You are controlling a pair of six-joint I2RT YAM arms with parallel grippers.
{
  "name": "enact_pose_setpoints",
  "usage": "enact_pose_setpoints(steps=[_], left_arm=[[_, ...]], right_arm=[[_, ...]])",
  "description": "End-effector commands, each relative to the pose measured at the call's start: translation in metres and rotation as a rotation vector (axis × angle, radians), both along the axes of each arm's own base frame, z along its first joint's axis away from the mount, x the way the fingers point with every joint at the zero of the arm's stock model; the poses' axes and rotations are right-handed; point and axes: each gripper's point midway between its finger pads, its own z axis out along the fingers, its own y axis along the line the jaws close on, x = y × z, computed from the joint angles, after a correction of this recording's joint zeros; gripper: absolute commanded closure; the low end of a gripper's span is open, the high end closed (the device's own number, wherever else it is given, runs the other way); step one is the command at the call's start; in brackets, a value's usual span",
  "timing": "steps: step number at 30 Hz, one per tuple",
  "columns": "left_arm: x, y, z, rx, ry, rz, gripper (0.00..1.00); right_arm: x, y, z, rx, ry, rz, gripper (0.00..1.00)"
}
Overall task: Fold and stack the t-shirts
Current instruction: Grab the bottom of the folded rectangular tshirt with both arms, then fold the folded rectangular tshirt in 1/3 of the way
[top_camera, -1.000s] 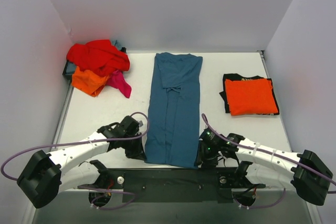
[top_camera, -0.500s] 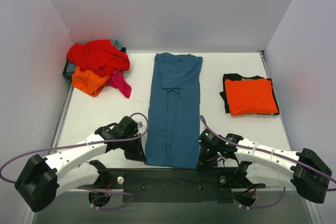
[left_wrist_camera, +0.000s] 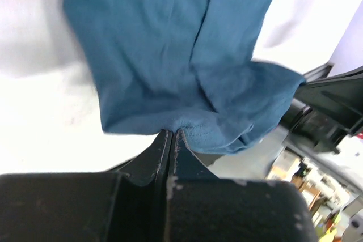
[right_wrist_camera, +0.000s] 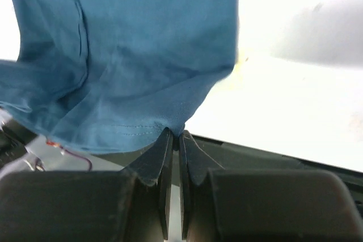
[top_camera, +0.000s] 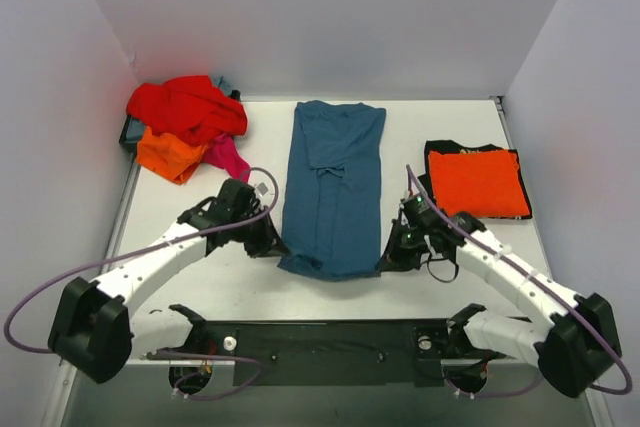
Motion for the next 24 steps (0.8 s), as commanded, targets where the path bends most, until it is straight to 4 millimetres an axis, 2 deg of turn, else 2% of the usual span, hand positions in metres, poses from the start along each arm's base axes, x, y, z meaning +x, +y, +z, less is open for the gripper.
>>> enact_pose_setpoints(steps=[1, 2, 4, 6, 7, 8, 9, 10, 11, 12, 13, 14, 15, 16, 17, 18, 19, 20, 24], left_arm=[[0.085, -0.021, 0.034, -0.083, -0.188, 0.065, 1.0], [0.1, -0.023, 0.038, -0.09, -0.224, 0.081, 1.0], [0.133, -0.021, 0.032, -0.062, -0.237, 0.137, 1.0], [0.163, -0.02, 0.018, -0.044, -0.223, 0.177, 1.0], [0.179, -0.017, 0.023, -0.037, -0.253, 0.205, 1.0], [0.189, -0.016, 0.013, -0.019, -0.249, 0.222, 1.0], [0.203, -0.013, 0.015, 0.001, -0.272, 0.246, 1.0], [0.211, -0.01, 0.008, 0.035, -0.279, 0.263, 1.0], [0.219, -0.011, 0.012, 0.038, -0.296, 0.268, 1.0], [0.225, -0.009, 0.007, 0.059, -0.303, 0.272, 1.0], [0.233, -0.011, 0.013, 0.055, -0.323, 0.272, 1.0], [0.237, -0.007, 0.008, 0.08, -0.321, 0.275, 1.0], [0.244, -0.007, 0.014, 0.082, -0.338, 0.279, 1.0], [0.248, -0.003, 0.011, 0.098, -0.339, 0.283, 1.0], [0.253, -0.003, 0.016, 0.097, -0.354, 0.284, 1.0], [0.256, -0.002, 0.014, 0.103, -0.358, 0.278, 1.0], [0.261, -0.003, 0.019, 0.1, -0.372, 0.277, 1.0], [0.263, -0.002, 0.014, 0.114, -0.361, 0.271, 1.0], [0.28, 0.0, 0.018, 0.117, -0.385, 0.281, 1.0]], right_arm=[[0.044, -0.016, 0.008, -0.036, 0.007, 0.034, 1.0], [0.06, -0.016, 0.01, -0.047, 0.003, 0.031, 1.0], [0.092, -0.021, 0.012, -0.053, 0.008, -0.004, 1.0], [0.117, -0.021, 0.012, -0.063, 0.01, -0.002, 1.0], [0.123, -0.021, 0.011, -0.067, 0.012, 0.009, 1.0], [0.138, -0.02, 0.012, -0.066, 0.017, 0.006, 1.0], [0.147, -0.022, 0.013, -0.071, 0.012, 0.0, 1.0], [0.159, -0.023, 0.01, -0.079, 0.016, -0.011, 1.0], [0.17, -0.022, 0.014, -0.079, -0.001, -0.015, 1.0], [0.177, -0.025, 0.008, -0.094, 0.012, -0.025, 1.0], [0.187, -0.022, 0.01, -0.089, 0.002, -0.028, 1.0], [0.192, -0.023, 0.004, -0.089, 0.019, -0.034, 1.0], [0.203, -0.021, 0.009, -0.086, -0.001, -0.04, 1.0], [0.207, -0.022, 0.002, -0.093, 0.017, -0.046, 1.0], [0.215, -0.02, 0.008, -0.084, -0.002, -0.049, 1.0], [0.219, -0.022, 0.002, -0.096, 0.009, -0.059, 1.0], [0.227, -0.022, 0.006, -0.097, -0.007, -0.066, 1.0], [0.231, -0.023, 0.0, -0.098, 0.008, -0.072, 1.0], [0.253, -0.022, 0.001, -0.082, 0.0, -0.088, 1.0]])
